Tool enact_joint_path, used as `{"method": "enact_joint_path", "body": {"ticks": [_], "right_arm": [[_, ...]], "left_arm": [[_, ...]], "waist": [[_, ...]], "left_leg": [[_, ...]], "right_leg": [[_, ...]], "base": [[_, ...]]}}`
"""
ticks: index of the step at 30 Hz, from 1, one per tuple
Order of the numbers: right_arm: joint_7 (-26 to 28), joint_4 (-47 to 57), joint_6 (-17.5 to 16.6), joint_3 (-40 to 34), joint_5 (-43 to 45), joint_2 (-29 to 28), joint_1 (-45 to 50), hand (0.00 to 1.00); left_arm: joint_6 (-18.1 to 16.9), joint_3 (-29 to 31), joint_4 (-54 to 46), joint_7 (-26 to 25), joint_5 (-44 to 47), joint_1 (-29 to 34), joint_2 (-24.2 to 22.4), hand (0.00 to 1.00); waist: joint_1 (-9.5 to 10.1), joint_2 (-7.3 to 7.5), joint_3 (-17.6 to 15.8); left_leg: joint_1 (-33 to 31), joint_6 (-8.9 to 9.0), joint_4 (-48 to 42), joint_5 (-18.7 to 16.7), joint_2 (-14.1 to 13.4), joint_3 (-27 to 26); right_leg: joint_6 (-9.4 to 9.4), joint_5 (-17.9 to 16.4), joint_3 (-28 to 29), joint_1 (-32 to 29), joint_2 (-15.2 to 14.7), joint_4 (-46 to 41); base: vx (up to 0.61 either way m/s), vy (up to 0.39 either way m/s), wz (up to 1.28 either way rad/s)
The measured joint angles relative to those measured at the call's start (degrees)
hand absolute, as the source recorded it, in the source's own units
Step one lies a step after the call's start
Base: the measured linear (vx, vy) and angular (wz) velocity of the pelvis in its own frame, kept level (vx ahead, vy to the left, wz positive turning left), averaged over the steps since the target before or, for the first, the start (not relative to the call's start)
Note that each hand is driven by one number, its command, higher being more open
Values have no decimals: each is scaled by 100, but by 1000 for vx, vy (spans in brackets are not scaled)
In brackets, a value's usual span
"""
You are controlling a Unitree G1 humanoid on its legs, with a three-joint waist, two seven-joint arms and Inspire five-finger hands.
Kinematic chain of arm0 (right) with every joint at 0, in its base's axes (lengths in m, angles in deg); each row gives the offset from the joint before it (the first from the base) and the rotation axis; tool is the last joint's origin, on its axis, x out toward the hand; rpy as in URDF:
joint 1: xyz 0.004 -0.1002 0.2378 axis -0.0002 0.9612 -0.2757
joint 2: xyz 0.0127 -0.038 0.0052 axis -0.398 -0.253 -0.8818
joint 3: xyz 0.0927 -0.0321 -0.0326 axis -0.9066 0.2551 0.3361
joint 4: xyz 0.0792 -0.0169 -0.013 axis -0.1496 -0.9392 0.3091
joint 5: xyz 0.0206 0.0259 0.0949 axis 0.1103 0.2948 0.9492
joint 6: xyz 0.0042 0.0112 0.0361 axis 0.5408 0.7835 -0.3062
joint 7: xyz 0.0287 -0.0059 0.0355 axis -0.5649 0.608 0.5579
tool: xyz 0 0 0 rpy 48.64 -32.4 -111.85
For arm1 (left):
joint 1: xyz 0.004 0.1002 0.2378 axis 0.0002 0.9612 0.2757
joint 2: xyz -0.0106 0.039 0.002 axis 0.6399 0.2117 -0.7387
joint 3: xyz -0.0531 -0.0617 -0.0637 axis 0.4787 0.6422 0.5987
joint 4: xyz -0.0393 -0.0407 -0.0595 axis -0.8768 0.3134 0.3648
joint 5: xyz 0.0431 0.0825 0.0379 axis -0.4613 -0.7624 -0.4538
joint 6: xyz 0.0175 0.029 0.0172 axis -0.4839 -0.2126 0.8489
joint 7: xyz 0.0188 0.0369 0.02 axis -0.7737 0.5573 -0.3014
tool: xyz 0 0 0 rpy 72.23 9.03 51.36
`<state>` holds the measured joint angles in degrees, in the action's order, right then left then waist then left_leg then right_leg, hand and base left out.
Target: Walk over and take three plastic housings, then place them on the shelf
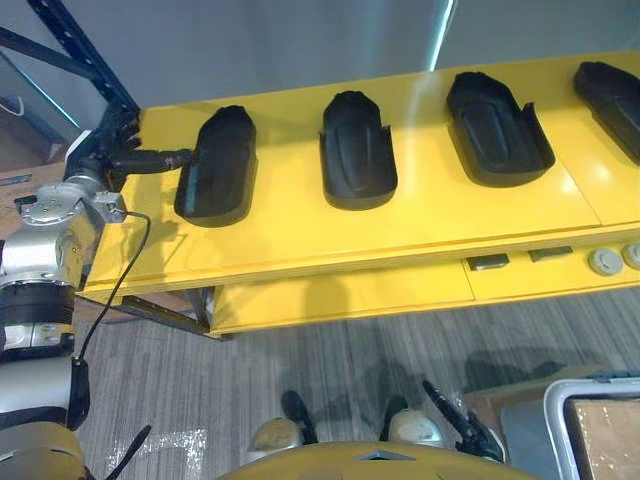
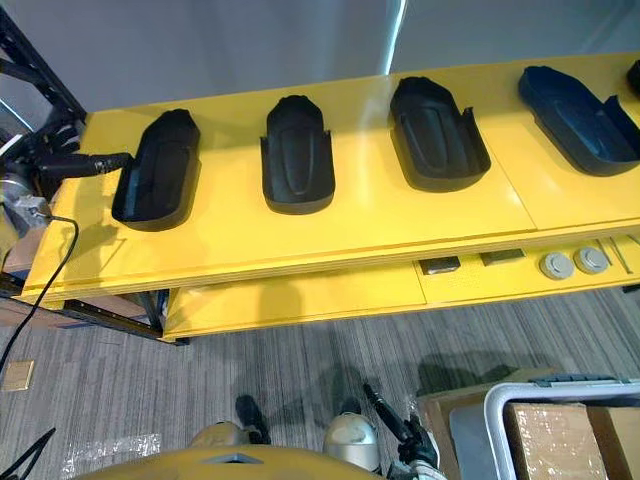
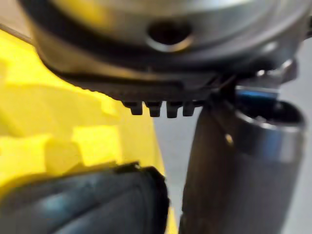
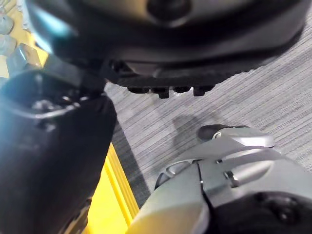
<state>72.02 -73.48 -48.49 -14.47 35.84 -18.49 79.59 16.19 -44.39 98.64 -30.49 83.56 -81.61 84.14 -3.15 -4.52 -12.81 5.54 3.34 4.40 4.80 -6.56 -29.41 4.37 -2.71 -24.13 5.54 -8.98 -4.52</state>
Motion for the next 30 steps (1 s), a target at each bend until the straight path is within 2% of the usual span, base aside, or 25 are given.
{"method": "enact_joint_path", "body": {"ticks": [6, 10, 12, 17, 20, 22, 25, 30], "right_arm": [[2, -233, 3, -270, -10, 2, -9, 100], [0, -322, 3, -430, -7, 15, -8, 100], [4, -403, 3, -441, -23, 14, -9, 100], [9, -421, 3, -444, -108, 3, 136, 100], [20, -482, 13, -443, -108, -27, 248, 100], [23, -463, 14, -432, -106, -58, 283, 100], [31, -360, 32, -365, -101, -126, 303, 100], [68, -330, 165, -254, -17, -171, 323, 100]], "left_arm": [[-107, 2, -775, -235, 945, 57, -425, 100], [-275, 83, -907, -457, 1005, 59, -549, 100], [-403, 308, -925, -648, 886, 188, -556, 100], [-1118, 1306, -1012, -878, 233, 1182, -969, 100], [-1628, 1657, -1013, -986, -184, 1939, -1530, 100], [-1717, 1657, -1012, -1042, -503, 2307, -1755, 100], [-1754, 1623, -1005, -1105, -686, 2780, -1920, 100], [-1763, 1465, -992, -908, -685, 2978, -2058, 100]], "waist": [[2, -30, 226], [4, -58, 278], [-1, -41, 319], [68, -17, 461], [205, 75, 556], [298, 145, 580], [315, 224, 597], [297, 255, 601]], "left_leg": [[97, 2, 45, -1, -1, -56], [104, -1, 59, 3, 2, -76], [105, -2, 49, 6, 1, -82], [85, 0, 48, 5, 1, -73], [56, 7, 49, 4, -2, -20], [69, 7, 48, 10, 3, -9], [63, 0, 62, 20, 9, 11], [36, -2, 68, 16, 12, 51]], "right_leg": [[26, 100, 37, 138, 25, 167], [24, 138, 61, 140, 29, 181], [22, 140, 67, 137, 33, 185], [19, 145, 55, 143, 70, 233], [18, 159, 5, 162, 85, 277], [11, 164, -11, 162, 66, 279], [14, 169, -20, 154, 62, 278], [-11, 159, -63, 139, 61, 360]], "base": [[-25, 11, -5], [-5, 3, -2], [0, 0, 0], [30, -9, 1], [22, -11, 8], [8, 5, 6], [0, 0, 0], [-13, 0, 1]]}}
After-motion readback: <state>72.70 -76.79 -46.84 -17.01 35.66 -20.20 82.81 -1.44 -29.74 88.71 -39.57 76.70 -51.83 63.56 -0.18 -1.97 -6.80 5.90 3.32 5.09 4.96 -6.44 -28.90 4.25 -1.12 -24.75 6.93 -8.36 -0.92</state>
